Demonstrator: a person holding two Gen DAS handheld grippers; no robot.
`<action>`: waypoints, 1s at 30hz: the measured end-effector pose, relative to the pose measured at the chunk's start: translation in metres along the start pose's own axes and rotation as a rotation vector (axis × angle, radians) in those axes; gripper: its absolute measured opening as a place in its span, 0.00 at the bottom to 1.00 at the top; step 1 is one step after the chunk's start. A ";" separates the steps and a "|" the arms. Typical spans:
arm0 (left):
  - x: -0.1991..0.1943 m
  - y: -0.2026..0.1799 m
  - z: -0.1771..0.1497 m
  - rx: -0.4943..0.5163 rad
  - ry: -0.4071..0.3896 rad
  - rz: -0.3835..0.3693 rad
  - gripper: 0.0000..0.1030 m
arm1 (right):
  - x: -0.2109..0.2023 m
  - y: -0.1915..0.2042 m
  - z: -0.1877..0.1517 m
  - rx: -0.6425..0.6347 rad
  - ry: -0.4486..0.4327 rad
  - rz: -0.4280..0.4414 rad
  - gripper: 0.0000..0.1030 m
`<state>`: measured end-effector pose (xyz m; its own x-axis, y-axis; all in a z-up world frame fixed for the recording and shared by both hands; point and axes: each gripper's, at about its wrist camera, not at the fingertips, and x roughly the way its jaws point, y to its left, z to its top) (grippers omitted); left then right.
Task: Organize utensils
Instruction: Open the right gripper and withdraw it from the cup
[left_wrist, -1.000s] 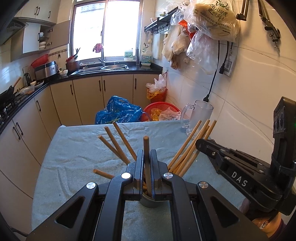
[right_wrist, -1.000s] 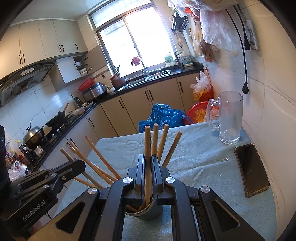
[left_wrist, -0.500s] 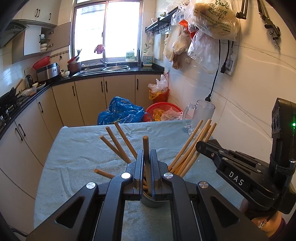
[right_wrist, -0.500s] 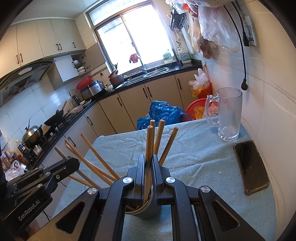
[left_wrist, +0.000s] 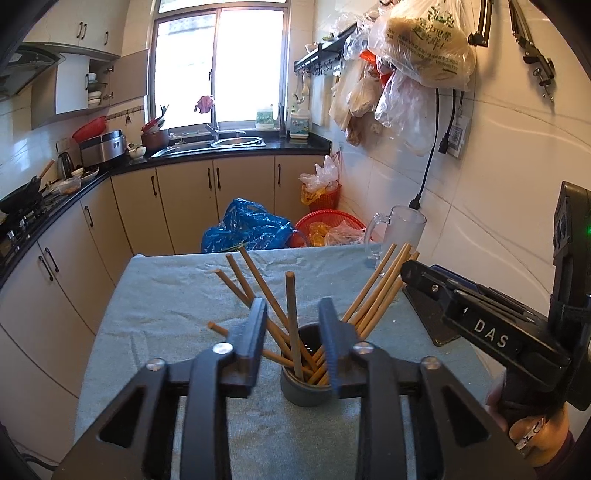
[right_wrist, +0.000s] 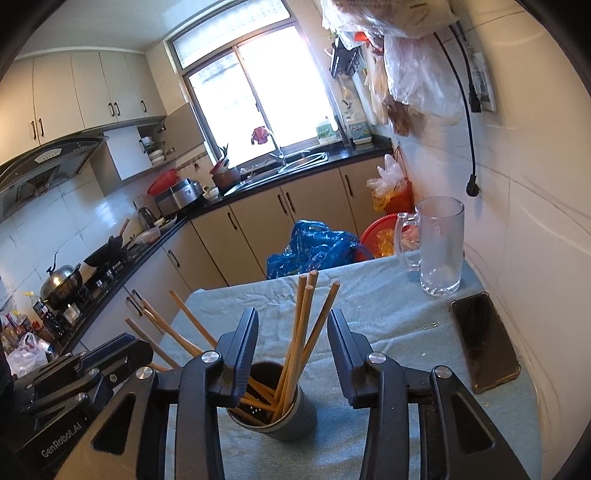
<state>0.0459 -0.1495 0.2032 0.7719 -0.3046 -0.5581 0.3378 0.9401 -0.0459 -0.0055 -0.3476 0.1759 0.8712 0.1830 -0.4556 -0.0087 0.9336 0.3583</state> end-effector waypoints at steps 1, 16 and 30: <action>-0.004 0.000 -0.001 0.000 -0.004 0.001 0.34 | -0.003 0.000 0.000 0.000 -0.004 0.000 0.43; -0.052 0.016 -0.022 -0.116 -0.006 0.031 0.71 | -0.062 0.001 -0.015 0.002 -0.034 -0.041 0.54; -0.059 0.028 -0.062 -0.224 0.102 -0.008 0.77 | -0.079 0.002 -0.049 0.024 0.018 -0.042 0.60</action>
<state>-0.0233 -0.0958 0.1837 0.7077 -0.3057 -0.6370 0.2067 0.9517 -0.2271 -0.0979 -0.3455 0.1727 0.8618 0.1493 -0.4848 0.0396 0.9330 0.3578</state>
